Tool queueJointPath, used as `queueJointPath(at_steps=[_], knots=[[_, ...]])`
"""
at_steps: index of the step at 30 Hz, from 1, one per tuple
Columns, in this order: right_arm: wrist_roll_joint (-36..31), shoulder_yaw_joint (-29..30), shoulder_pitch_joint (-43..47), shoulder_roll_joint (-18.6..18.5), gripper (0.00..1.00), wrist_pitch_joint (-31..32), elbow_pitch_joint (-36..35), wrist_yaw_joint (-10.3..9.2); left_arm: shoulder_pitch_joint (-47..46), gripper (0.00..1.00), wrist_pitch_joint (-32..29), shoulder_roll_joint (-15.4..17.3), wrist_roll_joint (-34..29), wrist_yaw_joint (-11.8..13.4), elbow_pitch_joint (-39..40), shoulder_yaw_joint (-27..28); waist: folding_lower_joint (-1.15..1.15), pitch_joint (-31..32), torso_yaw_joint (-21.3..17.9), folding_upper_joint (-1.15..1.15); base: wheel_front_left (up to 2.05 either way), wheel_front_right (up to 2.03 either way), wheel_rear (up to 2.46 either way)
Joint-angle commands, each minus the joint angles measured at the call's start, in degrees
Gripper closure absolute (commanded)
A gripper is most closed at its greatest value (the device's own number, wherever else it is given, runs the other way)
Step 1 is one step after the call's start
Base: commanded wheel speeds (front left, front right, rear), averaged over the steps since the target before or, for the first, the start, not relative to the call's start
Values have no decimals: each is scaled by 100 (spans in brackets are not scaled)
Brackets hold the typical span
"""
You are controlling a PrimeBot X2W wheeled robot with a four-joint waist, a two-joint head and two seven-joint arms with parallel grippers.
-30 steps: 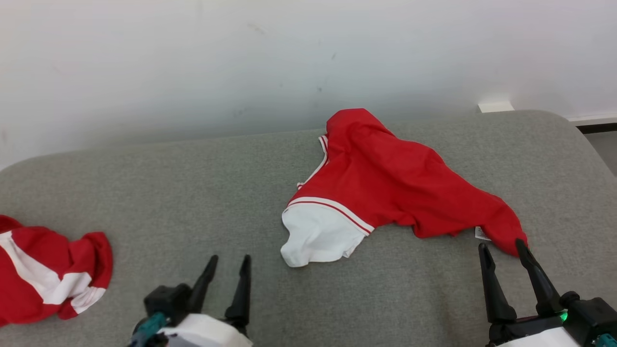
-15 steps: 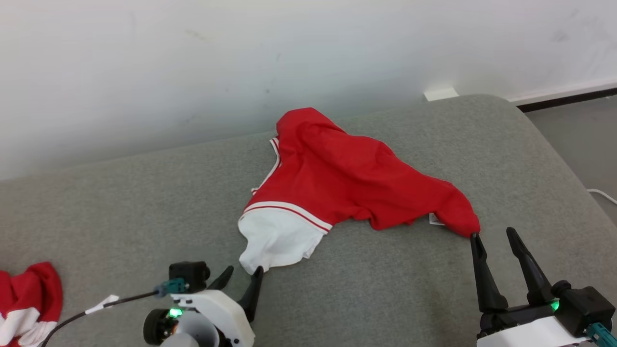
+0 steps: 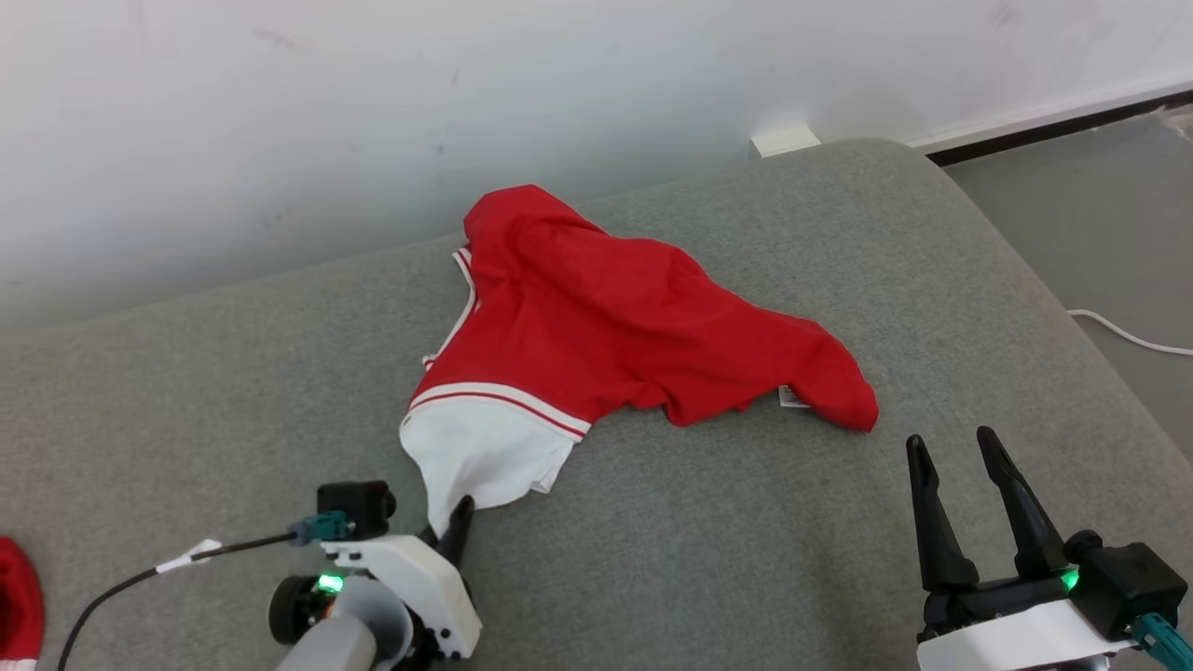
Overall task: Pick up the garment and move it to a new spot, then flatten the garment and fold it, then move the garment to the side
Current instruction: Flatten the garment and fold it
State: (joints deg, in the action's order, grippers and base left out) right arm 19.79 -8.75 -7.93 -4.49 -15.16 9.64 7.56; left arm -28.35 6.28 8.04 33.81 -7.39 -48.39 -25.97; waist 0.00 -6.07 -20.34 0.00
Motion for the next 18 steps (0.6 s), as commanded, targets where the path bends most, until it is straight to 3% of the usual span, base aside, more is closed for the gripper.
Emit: queueJointPath(at_steps=[1, 8, 18], knots=[[-40, 21, 33, 0, 0, 4, 32, -15, -32, 100, 73, 32, 100, -13, -30, -62, 0, 34, 54, 0, 0, 0, 0], [-5, 25, 135, -92, 0, 3, 74, -15, -56, 100, 295, 104, 393, -13, 229, -518, 0, 324, 544, 0, 0, 0, 0], [-7, 319, 356, -271, 0, 4, 187, -15, 412, 100, -233, 615, 633, 32, 1378, -824, 0, 545, 1543, 0, 0, 0, 0]])
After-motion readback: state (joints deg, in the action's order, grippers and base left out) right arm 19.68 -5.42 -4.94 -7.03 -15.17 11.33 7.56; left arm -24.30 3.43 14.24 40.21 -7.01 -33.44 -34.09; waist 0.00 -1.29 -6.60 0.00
